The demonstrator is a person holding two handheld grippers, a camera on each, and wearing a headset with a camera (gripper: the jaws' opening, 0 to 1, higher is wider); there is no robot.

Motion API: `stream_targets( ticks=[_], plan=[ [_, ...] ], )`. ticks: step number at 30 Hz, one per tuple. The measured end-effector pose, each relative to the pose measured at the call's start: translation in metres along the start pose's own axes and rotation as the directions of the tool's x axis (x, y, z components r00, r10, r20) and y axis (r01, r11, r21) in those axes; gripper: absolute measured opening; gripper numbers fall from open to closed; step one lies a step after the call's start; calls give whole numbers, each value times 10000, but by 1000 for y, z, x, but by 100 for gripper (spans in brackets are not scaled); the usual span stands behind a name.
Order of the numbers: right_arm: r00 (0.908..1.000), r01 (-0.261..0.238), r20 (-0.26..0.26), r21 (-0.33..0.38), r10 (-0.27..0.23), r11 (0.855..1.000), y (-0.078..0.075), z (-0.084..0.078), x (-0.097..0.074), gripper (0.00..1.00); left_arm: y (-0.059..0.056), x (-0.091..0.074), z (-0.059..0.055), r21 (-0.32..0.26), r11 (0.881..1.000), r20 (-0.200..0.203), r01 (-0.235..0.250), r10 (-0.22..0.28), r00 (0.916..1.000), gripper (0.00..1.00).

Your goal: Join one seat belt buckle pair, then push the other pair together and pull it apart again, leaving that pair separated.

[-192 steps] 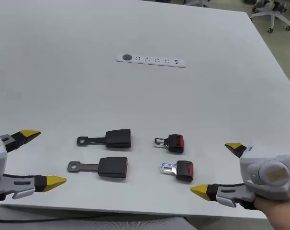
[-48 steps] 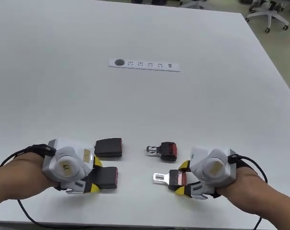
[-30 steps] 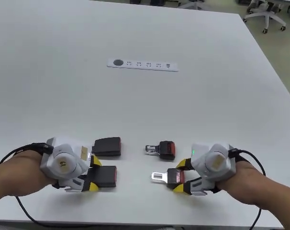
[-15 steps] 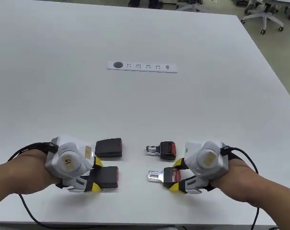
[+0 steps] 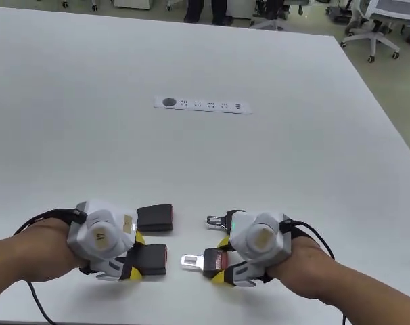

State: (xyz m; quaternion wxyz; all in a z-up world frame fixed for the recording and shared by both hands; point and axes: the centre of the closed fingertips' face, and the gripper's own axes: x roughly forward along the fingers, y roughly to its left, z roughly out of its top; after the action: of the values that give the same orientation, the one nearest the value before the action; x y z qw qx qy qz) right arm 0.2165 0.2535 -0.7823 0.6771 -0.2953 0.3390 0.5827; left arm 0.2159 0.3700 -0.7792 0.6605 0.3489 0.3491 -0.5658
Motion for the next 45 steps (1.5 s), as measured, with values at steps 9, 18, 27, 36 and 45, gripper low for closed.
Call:
stream_targets(
  ticks=[9, 18, 27, 36, 45],
  plan=[
    [9999, -53, -125, -184, 51, 9998, 2, 14, 10, 33, -1, 1, 0, -62, 10000, 36, -30, 30, 10000, 33],
    [9999, -149, -81, -517, 145, 9986, 3, 23, 16, 33, -1, 1, 1, -102, 9999, 91, -98, 99, 9999, 33],
    [9993, -383, -38, -638, 381, 9972, 4, 29, 20, 32, -2, 3, 2, 153, 9999, -1, 30, -30, 10000, 33],
    [9995, -299, 63, -717, 304, 9970, 5, 34, 21, 31, -2, 4, 4, 10, 9999, 223, 137, -137, 9997, 32],
    [9991, -394, 120, -551, 401, 9977, 4, 37, 24, 31, -1, 4, 2, 186, 9996, 114, 227, -230, 9997, 32]
  ],
)
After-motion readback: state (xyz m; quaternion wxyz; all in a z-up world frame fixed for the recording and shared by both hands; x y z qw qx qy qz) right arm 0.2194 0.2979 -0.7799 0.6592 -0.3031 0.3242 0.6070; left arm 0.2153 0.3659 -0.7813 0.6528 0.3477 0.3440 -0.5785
